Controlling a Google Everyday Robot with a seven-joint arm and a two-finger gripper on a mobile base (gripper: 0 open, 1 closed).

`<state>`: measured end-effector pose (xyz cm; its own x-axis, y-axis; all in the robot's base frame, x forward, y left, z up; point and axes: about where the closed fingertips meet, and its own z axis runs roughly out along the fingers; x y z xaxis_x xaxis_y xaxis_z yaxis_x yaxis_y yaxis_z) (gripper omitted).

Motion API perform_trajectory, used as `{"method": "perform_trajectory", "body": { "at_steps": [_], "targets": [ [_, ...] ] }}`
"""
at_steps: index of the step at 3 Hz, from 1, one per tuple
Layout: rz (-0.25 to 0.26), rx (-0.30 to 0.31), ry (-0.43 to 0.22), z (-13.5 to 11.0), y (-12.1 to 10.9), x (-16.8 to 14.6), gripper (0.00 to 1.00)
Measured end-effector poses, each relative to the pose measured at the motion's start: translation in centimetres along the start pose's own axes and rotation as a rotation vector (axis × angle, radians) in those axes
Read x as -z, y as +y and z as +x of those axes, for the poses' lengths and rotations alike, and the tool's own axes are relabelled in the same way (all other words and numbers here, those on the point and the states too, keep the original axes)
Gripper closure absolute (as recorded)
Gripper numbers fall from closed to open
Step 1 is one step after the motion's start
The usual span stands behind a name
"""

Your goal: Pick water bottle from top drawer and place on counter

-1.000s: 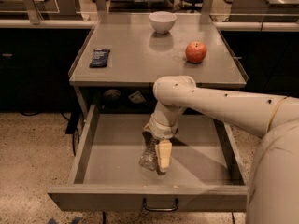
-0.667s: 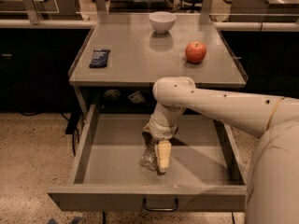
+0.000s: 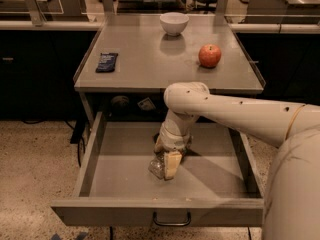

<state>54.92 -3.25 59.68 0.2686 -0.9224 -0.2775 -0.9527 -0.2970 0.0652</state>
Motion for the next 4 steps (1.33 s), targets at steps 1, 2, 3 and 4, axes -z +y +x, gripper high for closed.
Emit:
{"method": "perform_trajectory", "body": {
  "at_steps": [1,2,3,4],
  "targets": [
    [0.000,0.000,0.000,0.00,0.00,0.00,0.60],
    [0.000,0.000,0.000,0.00,0.00,-0.01,0.84],
    [0.000,0.000,0.000,0.00,0.00,-0.01,1.00],
    [0.000,0.000,0.000,0.00,0.00,0.01,1.00]
  ]
}}
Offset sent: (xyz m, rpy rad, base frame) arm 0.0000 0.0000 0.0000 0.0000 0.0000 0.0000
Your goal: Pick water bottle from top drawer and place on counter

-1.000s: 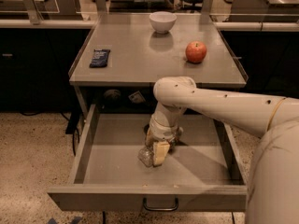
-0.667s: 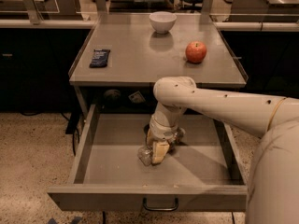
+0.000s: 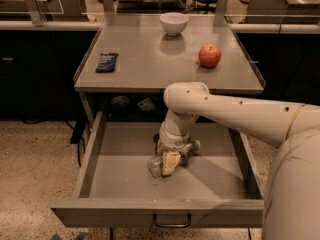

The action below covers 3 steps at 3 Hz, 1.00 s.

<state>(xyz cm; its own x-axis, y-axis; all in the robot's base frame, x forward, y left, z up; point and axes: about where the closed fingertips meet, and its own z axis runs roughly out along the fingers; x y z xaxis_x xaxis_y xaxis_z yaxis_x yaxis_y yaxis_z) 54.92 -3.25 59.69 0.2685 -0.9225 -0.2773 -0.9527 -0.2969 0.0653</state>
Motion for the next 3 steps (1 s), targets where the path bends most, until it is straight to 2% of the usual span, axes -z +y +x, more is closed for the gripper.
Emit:
{"method": "perform_trajectory", "body": {
  "at_steps": [1,2,3],
  "targets": [
    [0.008,-0.007,0.009,-0.1,-0.3,1.4,1.00],
    [0.062,0.017,0.027,-1.0,-1.6,6.9,1.00],
    [0.137,0.053,0.076,-2.8,-3.4,14.5,1.00]
  ]
}}
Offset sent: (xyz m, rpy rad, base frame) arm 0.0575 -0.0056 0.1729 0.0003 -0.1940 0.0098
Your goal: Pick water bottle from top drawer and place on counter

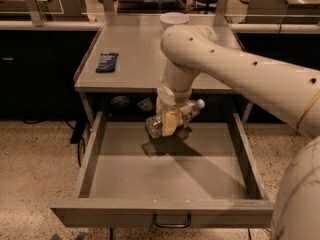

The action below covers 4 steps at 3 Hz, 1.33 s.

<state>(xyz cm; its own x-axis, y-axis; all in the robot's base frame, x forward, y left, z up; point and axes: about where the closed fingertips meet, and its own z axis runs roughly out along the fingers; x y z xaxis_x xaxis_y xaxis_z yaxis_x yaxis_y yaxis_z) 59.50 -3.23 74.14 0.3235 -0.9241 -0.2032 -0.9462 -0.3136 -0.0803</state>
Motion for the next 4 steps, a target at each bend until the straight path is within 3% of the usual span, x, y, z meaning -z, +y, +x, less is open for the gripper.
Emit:
{"method": "perform_trajectory", "body": {
  "at_steps": [2,3,4],
  "targets": [
    [0.163,0.111,0.017,-2.8,-4.8,13.7,1.00],
    [0.159,0.111,0.018,-2.8,-4.7,13.4,1.00],
    [0.175,0.136,0.022,-2.7,-6.4,13.5,1.00]
  ]
}}
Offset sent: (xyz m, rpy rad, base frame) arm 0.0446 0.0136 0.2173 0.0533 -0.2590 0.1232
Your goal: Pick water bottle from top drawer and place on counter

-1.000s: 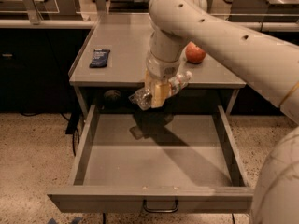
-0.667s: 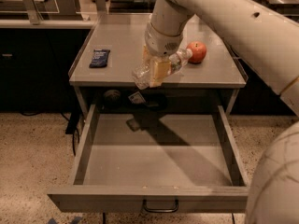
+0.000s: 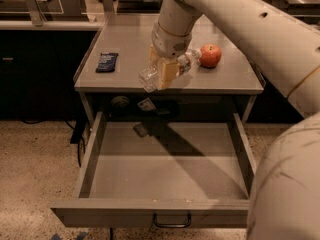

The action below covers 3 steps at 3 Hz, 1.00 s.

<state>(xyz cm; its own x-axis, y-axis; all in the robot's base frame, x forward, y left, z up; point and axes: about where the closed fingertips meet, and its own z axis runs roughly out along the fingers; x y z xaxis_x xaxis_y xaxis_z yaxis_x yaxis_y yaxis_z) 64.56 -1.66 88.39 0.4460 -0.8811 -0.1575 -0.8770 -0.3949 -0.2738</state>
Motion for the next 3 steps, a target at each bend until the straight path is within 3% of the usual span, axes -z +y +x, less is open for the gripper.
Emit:
{"method": "perform_trajectory", "body": {
  "at_steps": [2,3],
  "targets": [
    [0.019,0.102,-0.016,1.5,-8.1,-4.0,1.00],
    [0.068,0.108,-0.017,2.4,-11.0,-4.4,1.00]
  ]
}}
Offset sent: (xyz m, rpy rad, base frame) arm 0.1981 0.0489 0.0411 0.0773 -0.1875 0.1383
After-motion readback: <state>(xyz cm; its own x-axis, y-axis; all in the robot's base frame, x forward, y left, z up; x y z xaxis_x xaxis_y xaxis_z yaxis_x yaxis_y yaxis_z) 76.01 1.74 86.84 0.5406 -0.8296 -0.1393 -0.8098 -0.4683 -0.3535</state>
